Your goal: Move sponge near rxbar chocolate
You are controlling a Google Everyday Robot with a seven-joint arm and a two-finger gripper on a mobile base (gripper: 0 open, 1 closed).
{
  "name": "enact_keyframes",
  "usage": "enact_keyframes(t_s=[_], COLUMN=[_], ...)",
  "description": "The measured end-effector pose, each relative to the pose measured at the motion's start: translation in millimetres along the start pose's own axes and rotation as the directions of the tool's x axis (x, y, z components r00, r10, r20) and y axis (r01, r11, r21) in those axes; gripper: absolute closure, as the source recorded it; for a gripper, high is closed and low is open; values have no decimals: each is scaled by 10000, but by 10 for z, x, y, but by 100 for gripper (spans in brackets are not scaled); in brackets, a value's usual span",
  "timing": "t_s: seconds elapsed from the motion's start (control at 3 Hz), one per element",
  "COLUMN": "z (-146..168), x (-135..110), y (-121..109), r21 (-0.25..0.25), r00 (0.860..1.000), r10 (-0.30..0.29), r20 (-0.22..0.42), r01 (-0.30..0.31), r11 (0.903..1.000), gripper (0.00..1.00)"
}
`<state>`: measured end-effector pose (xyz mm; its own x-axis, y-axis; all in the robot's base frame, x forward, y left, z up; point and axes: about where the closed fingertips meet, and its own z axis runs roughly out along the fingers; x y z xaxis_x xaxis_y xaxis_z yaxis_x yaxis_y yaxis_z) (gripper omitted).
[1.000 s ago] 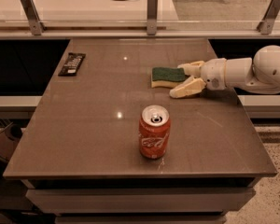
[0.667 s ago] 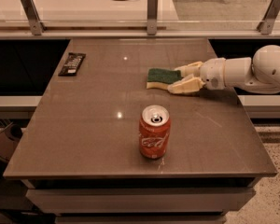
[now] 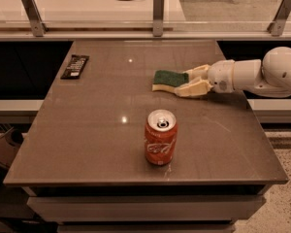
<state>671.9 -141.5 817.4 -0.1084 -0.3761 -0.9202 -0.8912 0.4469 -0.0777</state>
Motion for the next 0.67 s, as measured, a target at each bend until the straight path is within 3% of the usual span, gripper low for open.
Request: enact_keyframes(t_s=[0.67], z=[-2], x=[-6], y=[-1], r21=[0], r00=[10000], r10=[-1], r20=[-1], r01=[1], r11=[10000], gripper=[100])
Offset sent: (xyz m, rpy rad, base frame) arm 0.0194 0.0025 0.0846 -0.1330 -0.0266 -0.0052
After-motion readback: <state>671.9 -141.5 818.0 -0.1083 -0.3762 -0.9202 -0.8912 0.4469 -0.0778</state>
